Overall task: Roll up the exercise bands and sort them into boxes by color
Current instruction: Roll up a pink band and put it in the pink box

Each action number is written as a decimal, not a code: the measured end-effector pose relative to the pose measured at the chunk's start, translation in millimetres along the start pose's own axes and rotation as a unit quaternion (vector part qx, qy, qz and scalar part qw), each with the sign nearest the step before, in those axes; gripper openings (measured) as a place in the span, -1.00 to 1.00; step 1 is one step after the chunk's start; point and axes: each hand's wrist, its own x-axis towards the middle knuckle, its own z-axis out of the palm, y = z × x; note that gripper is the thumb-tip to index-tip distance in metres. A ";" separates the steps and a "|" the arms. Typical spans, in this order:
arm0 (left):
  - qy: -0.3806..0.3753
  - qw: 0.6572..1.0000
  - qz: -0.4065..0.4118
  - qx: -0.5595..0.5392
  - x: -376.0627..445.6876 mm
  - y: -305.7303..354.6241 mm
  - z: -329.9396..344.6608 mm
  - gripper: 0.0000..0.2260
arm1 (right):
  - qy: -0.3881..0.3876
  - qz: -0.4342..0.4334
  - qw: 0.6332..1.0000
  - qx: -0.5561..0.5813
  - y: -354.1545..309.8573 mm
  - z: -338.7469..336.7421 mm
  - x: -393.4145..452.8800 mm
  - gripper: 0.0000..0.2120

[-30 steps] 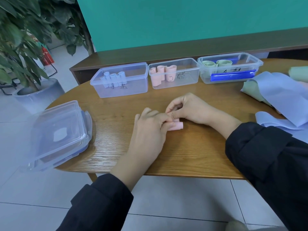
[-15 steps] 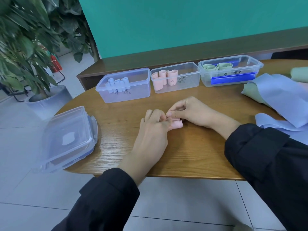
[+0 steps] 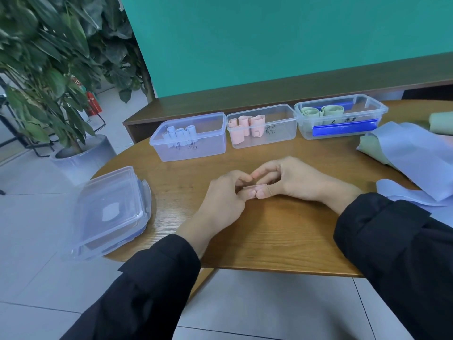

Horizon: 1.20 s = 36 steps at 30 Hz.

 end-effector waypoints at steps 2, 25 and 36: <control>-0.006 1.000 -0.002 -0.013 5.0 0.5 -3.4 -0.77 | 0.017 -0.009 1.000 0.007 -0.5 -2.1 0.1 -0.64; 0.007 0.966 0.042 -0.254 86.5 32.2 7.2 -0.92 | 0.278 -0.051 0.952 0.118 20.5 -31.5 17.2 -0.90; 0.052 0.868 0.046 -0.492 129.6 26.4 16.9 -0.84 | 0.290 -0.015 0.940 0.180 -19.3 -65.7 49.1 -0.74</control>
